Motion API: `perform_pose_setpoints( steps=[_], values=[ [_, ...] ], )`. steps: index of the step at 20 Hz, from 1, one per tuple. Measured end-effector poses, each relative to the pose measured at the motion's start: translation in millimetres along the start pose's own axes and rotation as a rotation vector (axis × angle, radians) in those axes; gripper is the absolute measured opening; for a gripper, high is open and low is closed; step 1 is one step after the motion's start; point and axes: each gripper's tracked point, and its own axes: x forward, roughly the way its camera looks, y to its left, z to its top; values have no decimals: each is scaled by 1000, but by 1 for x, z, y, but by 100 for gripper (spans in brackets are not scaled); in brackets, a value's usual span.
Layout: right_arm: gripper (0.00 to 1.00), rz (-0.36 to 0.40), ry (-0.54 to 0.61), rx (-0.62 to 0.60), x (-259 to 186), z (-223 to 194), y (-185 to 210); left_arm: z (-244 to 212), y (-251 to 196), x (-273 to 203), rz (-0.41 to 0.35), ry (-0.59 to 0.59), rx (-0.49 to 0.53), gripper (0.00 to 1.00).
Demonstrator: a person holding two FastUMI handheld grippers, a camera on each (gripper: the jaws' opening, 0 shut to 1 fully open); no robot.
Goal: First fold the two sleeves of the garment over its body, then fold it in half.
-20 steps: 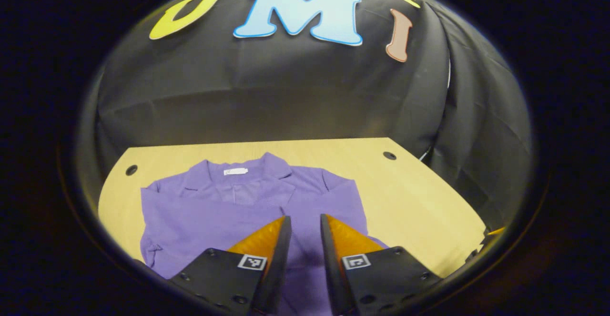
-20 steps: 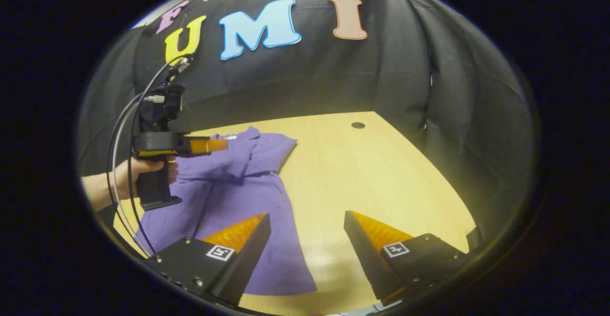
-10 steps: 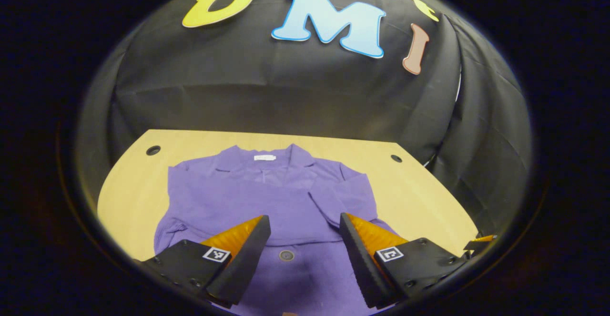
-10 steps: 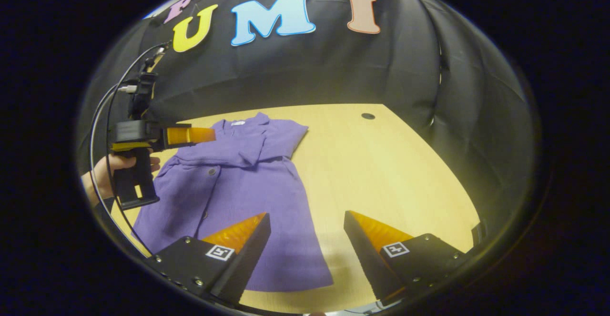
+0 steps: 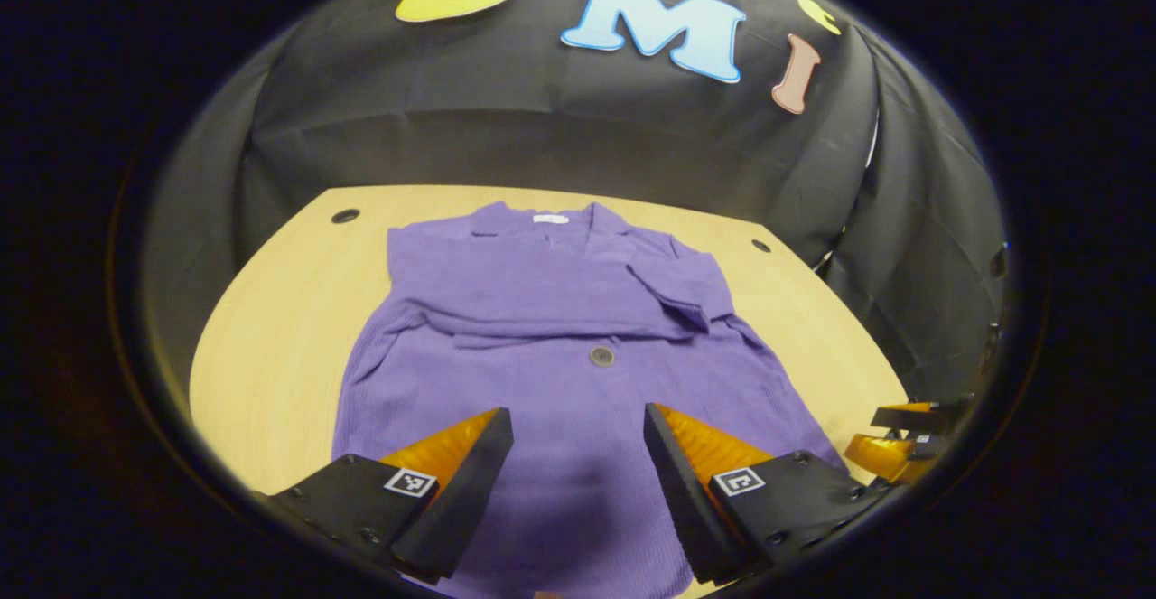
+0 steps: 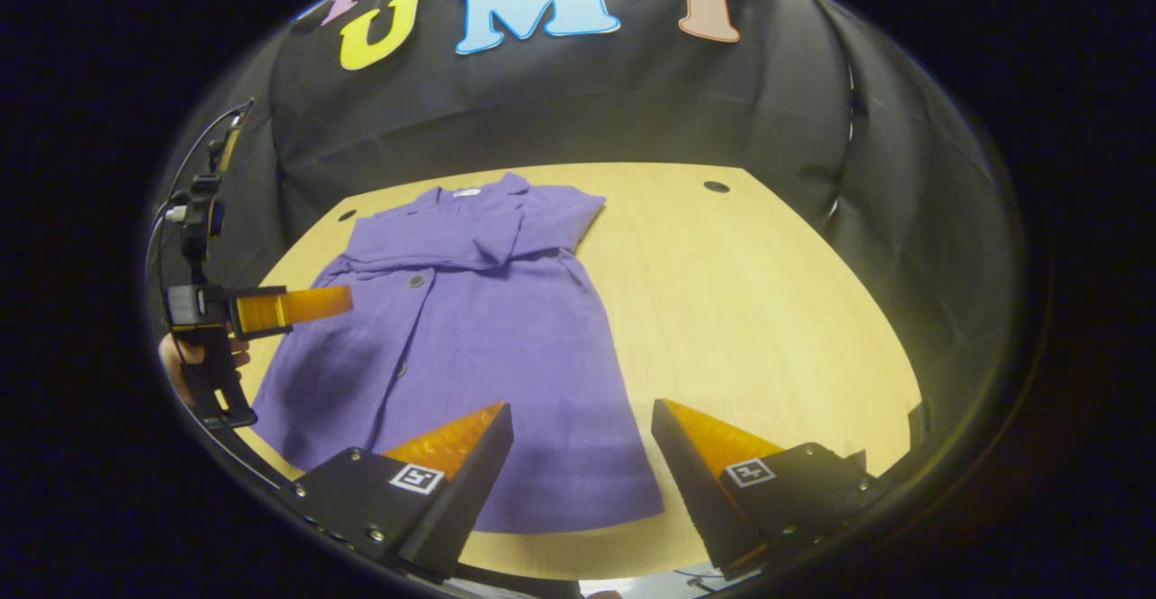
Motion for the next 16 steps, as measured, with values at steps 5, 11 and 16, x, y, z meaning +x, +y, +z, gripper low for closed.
perform_pose_setpoints(
  steps=[5,11,16],
  values=[
    [97,15,49,-9,1,-20,14,-39,34,-41,61,38,-49,92],
    [97,16,72,-2,-4,-32,22,-78,66,-81,121,86,-41,92],
    [98,15,101,21,-5,-47,24,-101,87,-106,155,104,-19,93]
  ],
)
